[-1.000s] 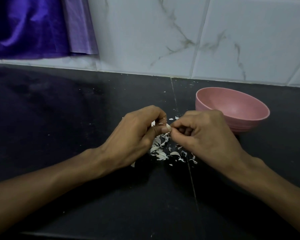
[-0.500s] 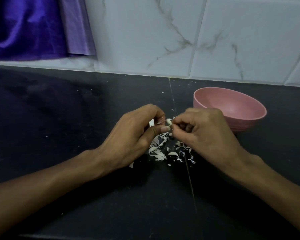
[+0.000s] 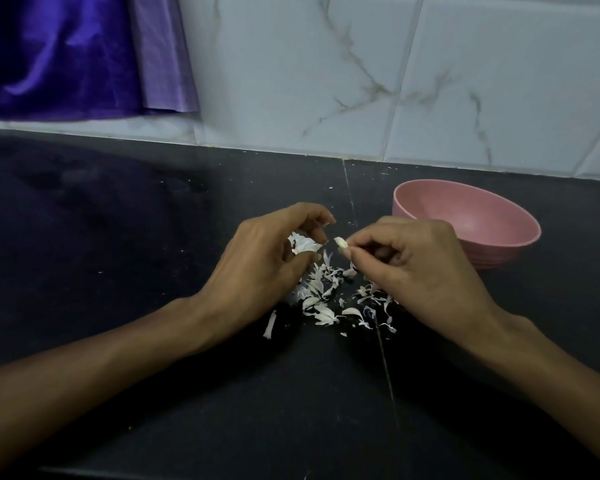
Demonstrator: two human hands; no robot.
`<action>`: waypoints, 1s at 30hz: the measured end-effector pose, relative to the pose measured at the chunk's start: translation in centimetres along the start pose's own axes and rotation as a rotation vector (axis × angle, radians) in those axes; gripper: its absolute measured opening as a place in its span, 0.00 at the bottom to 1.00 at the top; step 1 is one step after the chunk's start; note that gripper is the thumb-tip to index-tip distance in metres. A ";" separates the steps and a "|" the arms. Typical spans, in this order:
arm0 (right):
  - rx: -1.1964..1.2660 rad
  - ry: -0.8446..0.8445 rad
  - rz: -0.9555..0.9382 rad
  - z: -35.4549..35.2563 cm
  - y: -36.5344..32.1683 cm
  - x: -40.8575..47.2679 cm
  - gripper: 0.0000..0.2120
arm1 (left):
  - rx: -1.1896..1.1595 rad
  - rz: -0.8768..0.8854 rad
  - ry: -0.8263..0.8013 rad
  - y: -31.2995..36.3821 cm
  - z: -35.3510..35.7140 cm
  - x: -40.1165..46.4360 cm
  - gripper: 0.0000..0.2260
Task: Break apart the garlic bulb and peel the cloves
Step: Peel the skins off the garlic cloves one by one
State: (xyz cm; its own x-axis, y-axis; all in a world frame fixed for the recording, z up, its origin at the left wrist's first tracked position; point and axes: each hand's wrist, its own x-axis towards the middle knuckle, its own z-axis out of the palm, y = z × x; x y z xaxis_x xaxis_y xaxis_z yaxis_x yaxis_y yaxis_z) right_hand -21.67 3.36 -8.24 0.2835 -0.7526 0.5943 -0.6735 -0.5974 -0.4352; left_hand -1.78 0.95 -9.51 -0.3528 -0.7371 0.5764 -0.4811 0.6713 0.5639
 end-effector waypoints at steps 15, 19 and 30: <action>0.404 -0.119 0.304 -0.1 -0.1 0.1 0.05 | -0.002 0.034 0.027 0.7 -0.3 0.0 0.04; 0.607 -0.122 0.416 0.2 -0.4 0.1 0.05 | -0.003 0.013 0.038 0.6 -0.2 0.1 0.04; 0.796 -0.019 0.501 0.7 -0.9 0.0 0.06 | -0.167 -0.134 0.004 0.9 -0.3 0.0 0.04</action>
State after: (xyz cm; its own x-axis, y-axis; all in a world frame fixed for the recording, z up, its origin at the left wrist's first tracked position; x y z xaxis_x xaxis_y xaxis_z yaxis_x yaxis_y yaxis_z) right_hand -20.59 3.76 -8.29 0.1031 -0.9735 0.2043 -0.0577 -0.2109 -0.9758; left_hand -2.00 1.62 -8.85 -0.2912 -0.8208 0.4914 -0.3841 0.5708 0.7257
